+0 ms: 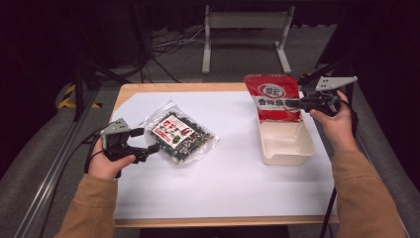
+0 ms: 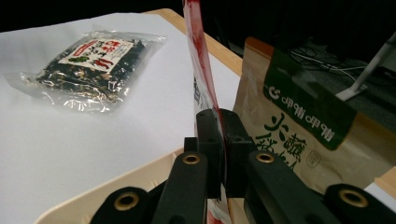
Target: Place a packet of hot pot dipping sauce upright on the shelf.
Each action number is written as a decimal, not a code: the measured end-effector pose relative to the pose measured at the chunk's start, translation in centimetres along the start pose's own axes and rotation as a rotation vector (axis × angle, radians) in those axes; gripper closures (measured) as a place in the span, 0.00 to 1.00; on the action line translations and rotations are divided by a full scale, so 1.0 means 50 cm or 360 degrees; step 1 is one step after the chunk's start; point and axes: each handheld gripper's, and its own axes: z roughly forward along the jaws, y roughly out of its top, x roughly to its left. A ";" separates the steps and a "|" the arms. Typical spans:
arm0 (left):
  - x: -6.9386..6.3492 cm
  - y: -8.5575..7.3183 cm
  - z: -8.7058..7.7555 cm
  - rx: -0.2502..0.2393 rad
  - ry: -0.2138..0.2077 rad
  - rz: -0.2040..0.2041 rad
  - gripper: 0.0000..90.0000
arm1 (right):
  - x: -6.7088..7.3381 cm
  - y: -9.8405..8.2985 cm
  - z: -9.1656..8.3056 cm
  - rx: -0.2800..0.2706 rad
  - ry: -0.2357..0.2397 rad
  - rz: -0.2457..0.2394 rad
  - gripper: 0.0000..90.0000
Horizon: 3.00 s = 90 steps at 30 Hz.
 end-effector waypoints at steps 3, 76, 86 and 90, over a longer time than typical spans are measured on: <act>-0.001 0.000 0.002 0.0005 -0.0004 -0.0001 0.10 | -0.008 -0.017 0.013 0.0008 0.0001 0.0024 0.98; 0.051 0.002 0.019 0.0152 0.0201 0.0001 0.06 | 0.175 -0.059 -0.088 0.0055 -0.0330 0.0168 0.42; 0.063 0.000 0.014 0.0128 0.0189 -0.0052 0.08 | 0.231 -0.069 -0.079 -0.0009 -0.0312 0.0128 0.41; 0.073 -0.002 0.011 0.0119 0.0267 -0.0094 0.05 | 0.250 -0.068 -0.073 -0.0002 -0.0287 0.0098 0.41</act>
